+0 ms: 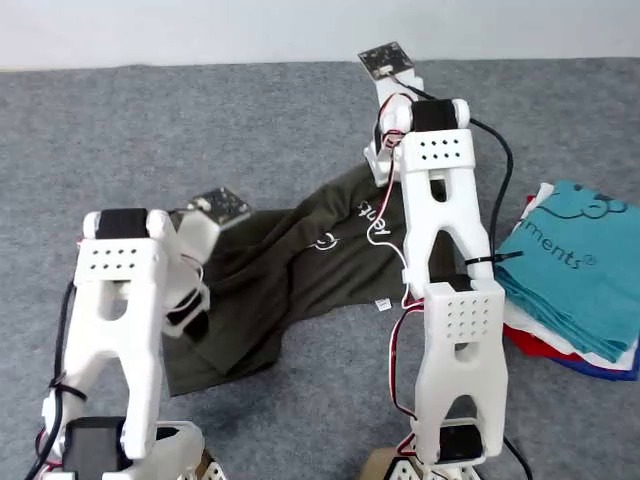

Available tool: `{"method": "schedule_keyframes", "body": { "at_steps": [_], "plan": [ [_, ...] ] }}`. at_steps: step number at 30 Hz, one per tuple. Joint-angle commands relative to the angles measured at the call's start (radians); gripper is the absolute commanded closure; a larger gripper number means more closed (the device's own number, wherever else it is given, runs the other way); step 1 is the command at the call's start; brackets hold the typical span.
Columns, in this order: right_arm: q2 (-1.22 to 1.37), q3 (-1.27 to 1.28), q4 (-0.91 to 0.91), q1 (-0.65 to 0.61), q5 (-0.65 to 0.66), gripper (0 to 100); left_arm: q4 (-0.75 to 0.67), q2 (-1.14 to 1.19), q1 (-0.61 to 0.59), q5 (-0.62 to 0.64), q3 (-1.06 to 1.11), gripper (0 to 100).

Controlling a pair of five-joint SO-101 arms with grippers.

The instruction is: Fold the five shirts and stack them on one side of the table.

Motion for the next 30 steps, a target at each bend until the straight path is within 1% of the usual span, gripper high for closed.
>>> {"method": "schedule_keyframes", "body": {
  "at_steps": [1,5,7,10,12,14,19,22,24,30],
  "plan": [
    [-0.018,-0.054,0.035,0.041,0.012,98.8,0.017,-0.023,0.009,-0.072,0.056,84],
    [-0.018,-0.051,0.056,0.085,0.012,98.8,0.012,-0.023,0.008,-0.147,0.142,84],
    [-0.018,-0.051,0.061,0.104,0.014,98.8,-0.028,-0.023,0.008,-0.169,0.189,84],
    [-0.018,-0.051,0.073,0.113,0.046,98.8,-0.127,-0.023,0.009,-0.175,0.248,84],
    [-0.018,-0.052,0.093,0.111,0.060,98.8,-0.172,-0.023,0.015,-0.170,0.259,83],
    [-0.018,-0.054,0.110,0.111,0.060,98.8,-0.196,-0.023,0.038,-0.132,0.249,82],
    [-0.018,-0.051,0.105,0.107,0.060,98.8,-0.206,-0.023,0.163,-0.069,0.214,81],
    [-0.018,-0.051,0.108,0.091,0.060,98.8,-0.245,-0.021,0.222,-0.035,0.226,81],
    [-0.018,-0.051,0.110,0.082,0.058,98.8,-0.281,-0.005,0.230,-0.026,0.243,80],
    [-0.019,-0.051,0.111,0.074,0.057,98.8,-0.356,0.135,0.201,-0.015,0.232,80]
  ]
}}
